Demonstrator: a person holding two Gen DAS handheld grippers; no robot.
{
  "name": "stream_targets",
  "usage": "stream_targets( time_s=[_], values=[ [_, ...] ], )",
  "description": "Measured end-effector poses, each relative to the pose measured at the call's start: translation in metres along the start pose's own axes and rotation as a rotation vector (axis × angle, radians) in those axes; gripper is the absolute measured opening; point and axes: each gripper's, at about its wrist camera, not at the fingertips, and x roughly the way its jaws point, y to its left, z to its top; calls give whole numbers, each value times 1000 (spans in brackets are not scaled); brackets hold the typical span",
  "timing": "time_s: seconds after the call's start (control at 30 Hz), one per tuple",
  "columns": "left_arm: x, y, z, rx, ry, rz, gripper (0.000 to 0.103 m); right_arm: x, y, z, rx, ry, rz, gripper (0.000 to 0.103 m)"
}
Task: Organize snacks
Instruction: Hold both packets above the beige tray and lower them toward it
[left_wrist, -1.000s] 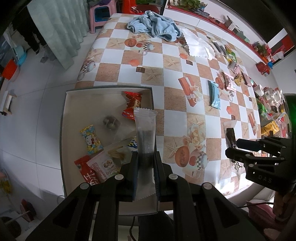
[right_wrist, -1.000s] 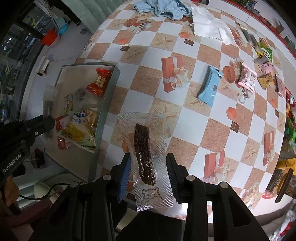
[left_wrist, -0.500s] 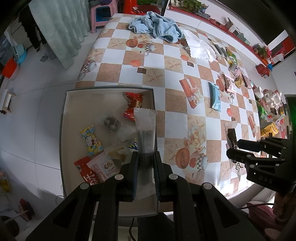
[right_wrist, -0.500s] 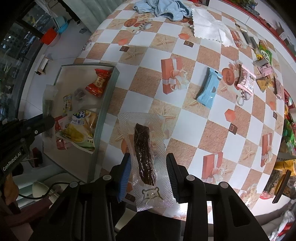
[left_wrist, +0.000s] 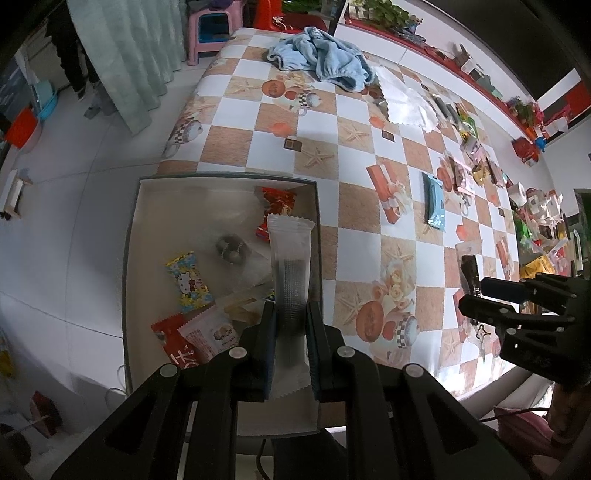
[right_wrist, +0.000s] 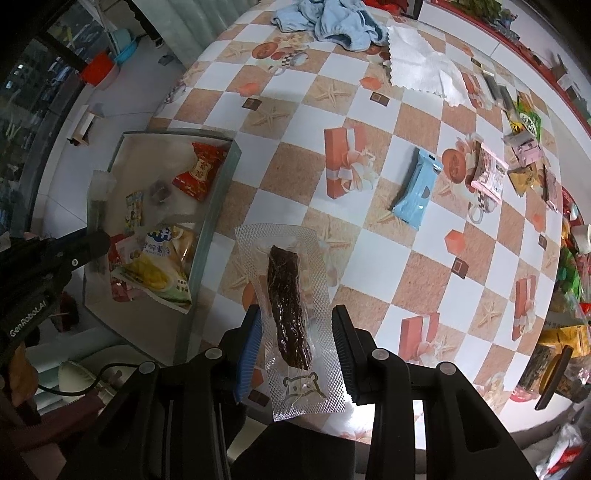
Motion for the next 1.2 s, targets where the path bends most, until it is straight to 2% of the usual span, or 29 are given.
stream_targets(
  time_s=[0.33,0.63,0.97,1.2],
  values=[
    [-5,37,-8,-88,-30,33,17,-5,22,16,-30,-21,35,40],
    [8,72,-22,-180,3,41,17,10,74,39,-126,14,79,40],
    [31,84,-35,-209,61,36,17,38,124,58,-205,63,88,40],
    [40,86,-34,-203,81,43,17,51,143,79,-188,74,106,40]
  ],
)
